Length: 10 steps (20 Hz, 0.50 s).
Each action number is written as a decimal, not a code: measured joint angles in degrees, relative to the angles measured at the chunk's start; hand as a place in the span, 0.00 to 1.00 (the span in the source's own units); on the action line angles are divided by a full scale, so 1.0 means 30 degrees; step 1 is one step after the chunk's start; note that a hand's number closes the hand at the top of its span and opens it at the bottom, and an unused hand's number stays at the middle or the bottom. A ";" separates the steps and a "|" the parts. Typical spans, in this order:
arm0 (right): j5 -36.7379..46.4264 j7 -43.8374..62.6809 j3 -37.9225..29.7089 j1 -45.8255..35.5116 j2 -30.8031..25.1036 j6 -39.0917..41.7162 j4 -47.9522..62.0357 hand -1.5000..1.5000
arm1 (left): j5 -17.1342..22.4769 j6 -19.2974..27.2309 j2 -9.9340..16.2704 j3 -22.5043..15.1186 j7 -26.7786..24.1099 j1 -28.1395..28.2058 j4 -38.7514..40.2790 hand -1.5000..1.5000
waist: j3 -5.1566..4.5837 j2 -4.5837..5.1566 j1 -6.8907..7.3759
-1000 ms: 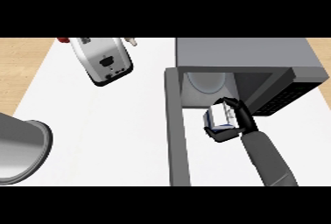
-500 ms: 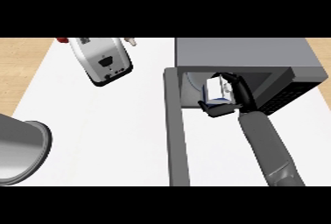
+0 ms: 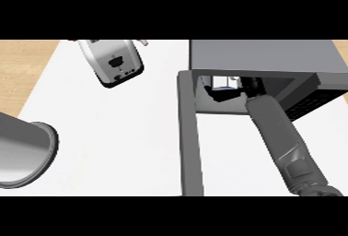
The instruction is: Pick up the milk, place it into the microwave and close the microwave
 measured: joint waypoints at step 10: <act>0.0106 0.1116 -0.1735 -0.2447 -0.0809 -0.4548 0.3623 0.00 | -0.0108 -0.0066 0.0633 0.0203 0.0551 -0.1743 0.1049 0.00 | 0.0008 0.0469 0.0889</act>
